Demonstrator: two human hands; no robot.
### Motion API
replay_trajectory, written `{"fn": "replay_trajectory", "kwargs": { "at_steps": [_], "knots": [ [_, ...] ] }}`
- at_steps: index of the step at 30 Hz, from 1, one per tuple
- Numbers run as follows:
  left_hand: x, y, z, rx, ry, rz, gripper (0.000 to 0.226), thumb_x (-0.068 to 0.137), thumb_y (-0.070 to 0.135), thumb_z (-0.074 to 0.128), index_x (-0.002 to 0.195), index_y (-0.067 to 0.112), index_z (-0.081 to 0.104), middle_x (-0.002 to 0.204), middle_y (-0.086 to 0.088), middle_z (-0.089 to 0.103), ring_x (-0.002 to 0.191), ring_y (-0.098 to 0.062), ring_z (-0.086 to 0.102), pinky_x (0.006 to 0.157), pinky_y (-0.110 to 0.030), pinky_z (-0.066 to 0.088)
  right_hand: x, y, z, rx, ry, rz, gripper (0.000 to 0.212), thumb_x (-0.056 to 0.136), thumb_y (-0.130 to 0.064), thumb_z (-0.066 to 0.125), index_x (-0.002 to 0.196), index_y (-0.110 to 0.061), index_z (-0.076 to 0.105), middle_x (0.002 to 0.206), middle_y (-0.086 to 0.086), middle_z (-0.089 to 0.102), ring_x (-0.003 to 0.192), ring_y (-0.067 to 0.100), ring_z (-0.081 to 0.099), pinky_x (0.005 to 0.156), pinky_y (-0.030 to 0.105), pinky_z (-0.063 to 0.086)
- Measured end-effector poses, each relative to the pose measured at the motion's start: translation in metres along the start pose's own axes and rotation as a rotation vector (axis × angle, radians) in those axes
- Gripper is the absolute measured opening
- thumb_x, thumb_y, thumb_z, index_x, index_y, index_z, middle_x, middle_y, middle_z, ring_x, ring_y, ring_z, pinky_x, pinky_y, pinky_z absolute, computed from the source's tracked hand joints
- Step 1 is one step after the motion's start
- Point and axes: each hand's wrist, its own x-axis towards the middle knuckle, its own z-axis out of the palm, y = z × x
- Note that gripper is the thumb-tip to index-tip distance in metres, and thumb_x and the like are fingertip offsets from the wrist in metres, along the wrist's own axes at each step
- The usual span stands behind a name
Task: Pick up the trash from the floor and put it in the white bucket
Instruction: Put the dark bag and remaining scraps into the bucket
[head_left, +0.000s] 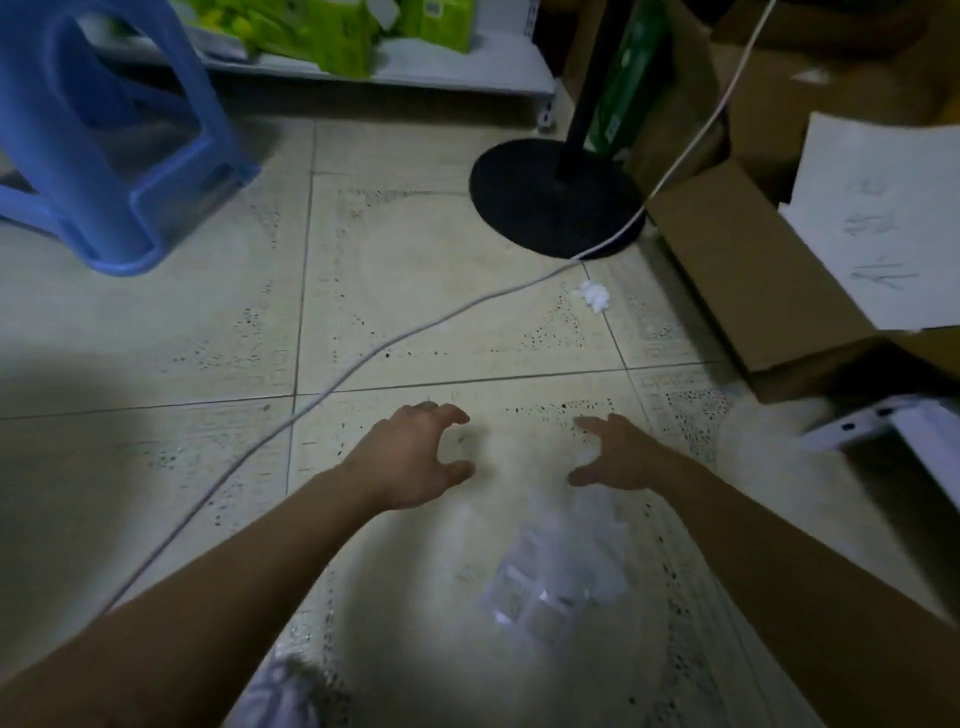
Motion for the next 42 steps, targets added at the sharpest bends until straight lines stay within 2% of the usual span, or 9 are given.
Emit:
{"fn": "replay_trajectory", "kwargs": {
  "at_steps": [6,12,16,19,23,28,35,39,42],
  "knots": [
    [0.021,0.015,0.031,-0.011,-0.096,-0.023,0.063,0.083,0.045,0.065,0.139,0.025,0.043,0.14,-0.004,0.05,0.129,-0.022,0.046,0.106,-0.041,0.041,0.012,0.019,0.039,-0.019,0.175,-0.023,0.059,0.082,-0.001,0.059,0.138,-0.011,0.043,0.138,0.019,0.042,0.119,0.033,0.052,0.094,0.034,0.048],
    [0.048,0.039,0.039,-0.062,-0.116,0.038,0.083,0.079,0.043,0.071,0.148,0.028,0.027,0.149,-0.003,0.038,0.133,-0.023,0.041,0.106,-0.036,0.039,0.018,0.001,0.026,0.768,0.268,-0.112,0.028,0.078,-0.007,0.072,0.105,-0.012,0.065,0.099,0.001,0.066,0.087,0.017,0.062,0.06,0.022,0.045],
    [0.075,0.047,0.033,-0.167,0.012,0.122,0.08,0.072,0.051,0.071,0.142,0.032,0.036,0.136,0.001,0.052,0.122,-0.021,0.051,0.096,-0.039,0.048,0.025,-0.032,0.009,1.201,0.059,-0.162,0.03,0.083,-0.009,0.07,0.112,-0.002,0.065,0.106,0.017,0.07,0.098,0.03,0.068,0.079,0.036,0.057],
    [0.094,0.039,0.022,-0.183,0.185,0.189,0.033,0.084,0.037,0.065,0.112,0.02,0.062,0.101,-0.004,0.07,0.09,-0.023,0.065,0.074,-0.037,0.052,0.037,-0.048,-0.002,1.467,-0.083,-0.216,0.033,0.087,-0.007,0.064,0.119,0.003,0.058,0.112,0.022,0.065,0.098,0.032,0.067,0.085,0.041,0.054],
    [0.113,0.011,0.008,-0.144,0.256,0.169,0.012,0.085,0.02,0.058,0.089,0.017,0.069,0.083,-0.003,0.074,0.077,-0.023,0.069,0.068,-0.036,0.054,0.053,-0.05,-0.015,1.158,-0.14,-0.219,0.031,0.088,-0.029,0.065,0.116,-0.015,0.062,0.11,0.007,0.07,0.1,0.026,0.07,0.086,0.04,0.055],
    [0.131,-0.025,-0.002,-0.228,0.22,0.142,0.018,0.088,0.02,0.055,0.088,0.016,0.073,0.097,0.005,0.075,0.092,-0.01,0.069,0.084,-0.027,0.053,0.124,-0.03,-0.056,0.592,0.449,-0.098,0.029,0.088,-0.025,0.061,0.115,-0.017,0.064,0.118,0.007,0.065,0.098,0.021,0.062,0.083,0.033,0.05],
    [0.134,-0.044,-0.008,-0.423,0.111,0.055,0.027,0.089,0.024,0.038,0.068,0.027,0.054,0.075,0.016,0.059,0.077,-0.01,0.061,0.07,-0.019,0.039,0.213,-0.03,-0.106,-0.018,0.497,0.105,0.073,0.087,-0.036,0.06,0.15,-0.031,0.023,0.162,0.011,-0.006,0.148,0.034,0.007,0.116,0.048,0.019],
    [0.126,-0.046,-0.017,-0.338,0.044,-0.093,0.033,0.1,0.035,0.034,0.091,0.011,0.056,0.088,-0.002,0.062,0.086,-0.02,0.057,0.067,-0.027,0.041,0.234,-0.017,-0.1,0.095,0.405,0.067,0.054,0.086,-0.019,0.06,0.136,-0.009,0.043,0.141,0.02,0.048,0.126,0.033,0.049,0.096,0.03,0.042],
    [0.121,-0.052,-0.02,-0.296,-0.043,-0.145,0.038,0.102,0.029,0.027,0.109,0.007,0.057,0.112,-0.014,0.059,0.101,-0.027,0.054,0.082,-0.035,0.043,0.23,-0.014,-0.098,0.05,0.488,0.042,0.05,0.087,-0.008,0.057,0.136,-0.011,0.048,0.138,0.013,0.054,0.125,0.032,0.051,0.102,0.034,0.042]
  ]
}}
